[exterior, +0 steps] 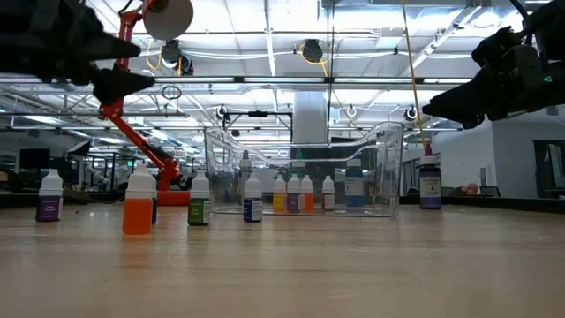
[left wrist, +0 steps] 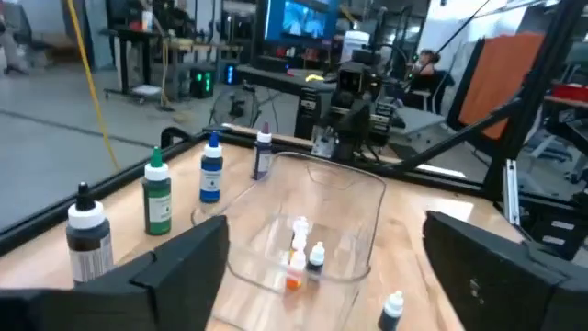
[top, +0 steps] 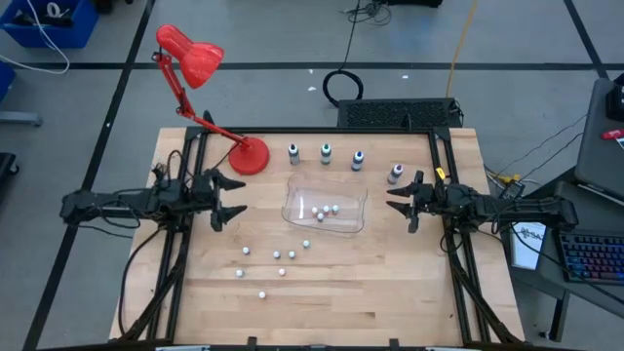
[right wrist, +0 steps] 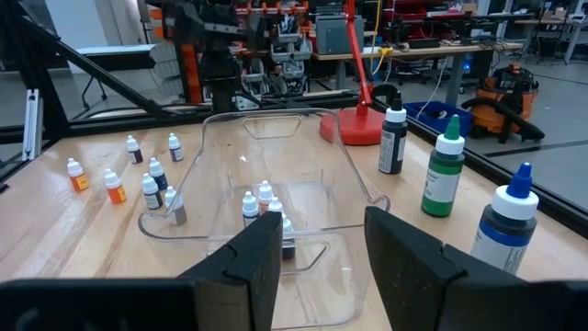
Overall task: Pick & Place food coloring
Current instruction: Put the top small purple food coloring bottle in the transparent bin
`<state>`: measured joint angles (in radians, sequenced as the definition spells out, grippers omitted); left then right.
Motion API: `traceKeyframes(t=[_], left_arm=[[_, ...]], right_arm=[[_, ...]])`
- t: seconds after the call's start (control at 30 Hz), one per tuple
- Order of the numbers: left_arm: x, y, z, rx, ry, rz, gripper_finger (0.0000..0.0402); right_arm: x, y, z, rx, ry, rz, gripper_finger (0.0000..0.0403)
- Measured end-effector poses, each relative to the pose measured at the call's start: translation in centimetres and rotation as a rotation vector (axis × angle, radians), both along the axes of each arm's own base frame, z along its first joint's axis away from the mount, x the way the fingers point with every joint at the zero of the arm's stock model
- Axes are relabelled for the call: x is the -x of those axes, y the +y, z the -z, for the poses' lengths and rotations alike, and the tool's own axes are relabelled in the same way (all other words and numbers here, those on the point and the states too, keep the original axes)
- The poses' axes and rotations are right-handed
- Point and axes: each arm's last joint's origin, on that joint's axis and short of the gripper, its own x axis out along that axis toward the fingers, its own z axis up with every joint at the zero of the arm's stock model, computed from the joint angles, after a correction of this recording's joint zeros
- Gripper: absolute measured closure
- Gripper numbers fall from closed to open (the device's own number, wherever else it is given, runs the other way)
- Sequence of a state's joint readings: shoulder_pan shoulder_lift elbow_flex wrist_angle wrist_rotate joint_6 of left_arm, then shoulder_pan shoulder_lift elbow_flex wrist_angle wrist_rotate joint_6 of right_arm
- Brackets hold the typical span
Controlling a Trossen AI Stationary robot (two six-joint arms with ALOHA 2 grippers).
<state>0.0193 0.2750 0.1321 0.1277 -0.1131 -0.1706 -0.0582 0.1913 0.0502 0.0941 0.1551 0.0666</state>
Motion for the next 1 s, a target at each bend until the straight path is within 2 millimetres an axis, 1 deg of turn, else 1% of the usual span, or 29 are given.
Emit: traceKeyframes(t=[0.1, 0.17, 0.23, 0.3, 0.43, 0.53, 0.67, 0.73, 0.83, 0.93, 1.0], left_arm=[[-1.8, 0.0, -1.9, 0.016, 0.087, -0.011, 0.0077], [-3.7, -0.2, -3.3, 0.004, 0.179, -0.004, 0.0091], [-6.1, -0.5, -4.9, -0.035, 0.279, 0.029, 0.0098], [-8.8, -1.0, -6.0, -0.085, 0.408, 0.068, 0.01], [-14.5, -2.4, -7.1, -0.156, 0.642, 0.167, 0.0093], [-18.4, -3.7, -7.1, -0.178, 0.769, 0.216, 0.0088], [-21.8, -5.6, -5.8, -0.201, 0.964, 0.27, 0.0091], [-23.0, -6.4, -5.0, -0.2, 1.031, 0.287, 0.0096], [-24.4, -7.4, -4.0, -0.184, 1.07, 0.319, 0.0104], [-25.1, -8.1, -3.1, -0.164, 1.088, 0.341, 0.011], [-25.3, -8.2, -2.8, -0.142, 1.094, 0.355, 0.0114]], right_arm=[[0.0, 0.0, 0.0, 0.0, 0.0, 0.0, 0.0259], [0.0, 0.0, 0.0, 0.0, 0.0, 0.0, 0.0259], [0.0, 0.0, 0.0, 0.0, 0.0, 0.0, 0.0259], [0.0, 0.0, 0.0, 0.0, 0.0, 0.0, 0.0259], [0.0, 0.0, 0.0, 0.0, 0.0, 0.0, 0.0259], [0.0, 0.0, 0.0, 0.0, 0.0, 0.0, 0.0259], [0.0, 0.0, 0.0, 0.0, 0.0, 0.0, 0.0259], [0.0, 0.0, 0.0, 0.0, 0.0, 0.0, 0.0259], [0.0, 0.0, 0.0, 0.0, 0.0, 0.0, 0.0259], [0.0, 0.0, 0.0, 0.0, 0.0, 0.0, 0.0259], [0.0, 0.0, 0.0, 0.0, 0.0, 0.0, 0.0259]])
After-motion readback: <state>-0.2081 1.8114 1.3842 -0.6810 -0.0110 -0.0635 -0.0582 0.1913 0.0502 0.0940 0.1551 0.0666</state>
